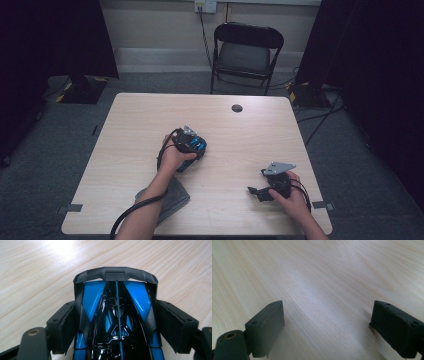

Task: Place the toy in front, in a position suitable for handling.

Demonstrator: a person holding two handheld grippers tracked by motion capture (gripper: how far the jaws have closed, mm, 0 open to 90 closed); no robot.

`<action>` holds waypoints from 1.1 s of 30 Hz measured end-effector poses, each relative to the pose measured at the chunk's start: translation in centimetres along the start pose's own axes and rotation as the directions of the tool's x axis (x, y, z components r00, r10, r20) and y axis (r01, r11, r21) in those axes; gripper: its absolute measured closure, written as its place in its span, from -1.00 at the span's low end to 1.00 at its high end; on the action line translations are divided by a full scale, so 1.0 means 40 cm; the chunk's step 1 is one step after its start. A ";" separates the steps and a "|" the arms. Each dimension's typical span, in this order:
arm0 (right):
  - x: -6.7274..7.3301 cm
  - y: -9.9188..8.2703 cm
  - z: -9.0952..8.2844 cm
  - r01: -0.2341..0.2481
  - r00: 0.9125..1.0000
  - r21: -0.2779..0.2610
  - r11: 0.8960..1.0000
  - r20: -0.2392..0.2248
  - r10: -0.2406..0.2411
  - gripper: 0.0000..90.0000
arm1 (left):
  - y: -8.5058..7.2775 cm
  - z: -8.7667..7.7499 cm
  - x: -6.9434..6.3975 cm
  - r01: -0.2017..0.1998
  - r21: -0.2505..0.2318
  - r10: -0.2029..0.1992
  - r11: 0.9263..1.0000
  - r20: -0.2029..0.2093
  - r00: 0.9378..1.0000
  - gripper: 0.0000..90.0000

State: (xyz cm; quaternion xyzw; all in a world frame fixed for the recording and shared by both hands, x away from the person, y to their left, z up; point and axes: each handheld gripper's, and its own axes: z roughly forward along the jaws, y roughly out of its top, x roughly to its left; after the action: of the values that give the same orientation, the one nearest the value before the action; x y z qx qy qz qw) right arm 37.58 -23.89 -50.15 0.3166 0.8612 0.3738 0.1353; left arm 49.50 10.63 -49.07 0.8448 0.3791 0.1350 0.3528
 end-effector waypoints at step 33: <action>0.003 0.001 0.000 -0.005 1.000 0.003 1.000 0.006 0.005 -0.77 | -0.125 -0.176 0.012 -0.013 -0.037 0.015 0.999 0.041 0.999 -0.59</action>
State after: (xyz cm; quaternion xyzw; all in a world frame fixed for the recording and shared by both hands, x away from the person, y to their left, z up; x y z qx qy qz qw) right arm 37.52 -23.80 -50.13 0.3202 0.8605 0.3720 0.1367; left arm 43.61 16.78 -47.53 0.8433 0.3633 0.1270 0.3751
